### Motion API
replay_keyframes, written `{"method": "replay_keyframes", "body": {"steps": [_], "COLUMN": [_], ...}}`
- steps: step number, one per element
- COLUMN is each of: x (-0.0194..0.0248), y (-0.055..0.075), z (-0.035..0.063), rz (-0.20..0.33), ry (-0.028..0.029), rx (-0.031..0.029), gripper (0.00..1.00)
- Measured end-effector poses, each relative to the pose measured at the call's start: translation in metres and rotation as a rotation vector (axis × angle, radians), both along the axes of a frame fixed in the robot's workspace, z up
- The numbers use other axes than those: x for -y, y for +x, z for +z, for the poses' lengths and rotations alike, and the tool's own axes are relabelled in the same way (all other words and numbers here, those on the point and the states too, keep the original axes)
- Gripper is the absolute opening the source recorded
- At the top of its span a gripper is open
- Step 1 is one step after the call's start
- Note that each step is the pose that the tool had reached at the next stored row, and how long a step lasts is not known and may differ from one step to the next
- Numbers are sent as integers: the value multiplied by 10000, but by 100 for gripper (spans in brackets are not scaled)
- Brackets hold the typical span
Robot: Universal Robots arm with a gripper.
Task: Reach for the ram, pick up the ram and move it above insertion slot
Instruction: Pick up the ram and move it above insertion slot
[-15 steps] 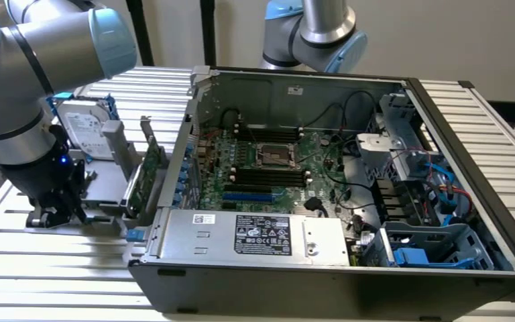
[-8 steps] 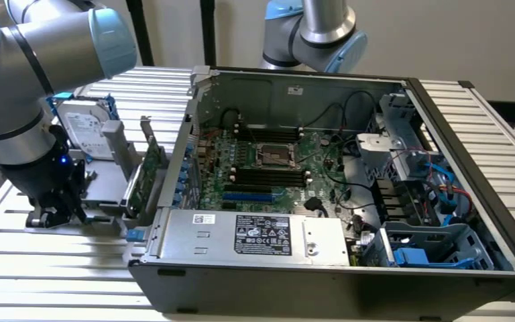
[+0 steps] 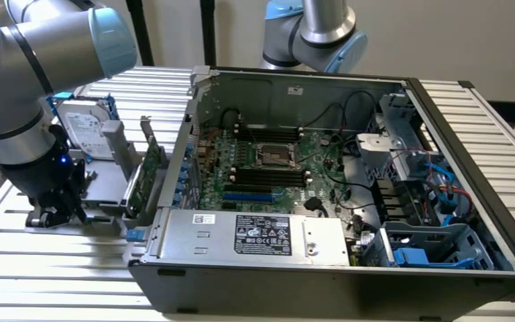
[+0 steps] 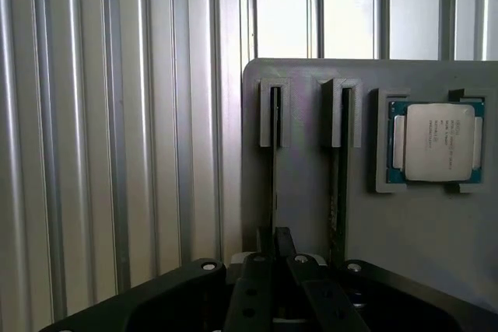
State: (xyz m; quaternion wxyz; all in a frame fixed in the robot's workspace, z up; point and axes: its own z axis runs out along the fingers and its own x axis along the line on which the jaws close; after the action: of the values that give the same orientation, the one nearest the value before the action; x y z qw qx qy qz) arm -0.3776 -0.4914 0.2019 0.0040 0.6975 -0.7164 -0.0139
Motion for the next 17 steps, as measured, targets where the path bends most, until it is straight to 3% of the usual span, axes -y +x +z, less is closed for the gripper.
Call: {"method": "replay_keyframes", "body": {"steps": [9, 17], "x": [0, 3], "y": [1, 35], "z": [165, 521], "rz": [0, 0], "ry": [0, 1], "rx": [0, -2], "gripper": [13, 13]}}
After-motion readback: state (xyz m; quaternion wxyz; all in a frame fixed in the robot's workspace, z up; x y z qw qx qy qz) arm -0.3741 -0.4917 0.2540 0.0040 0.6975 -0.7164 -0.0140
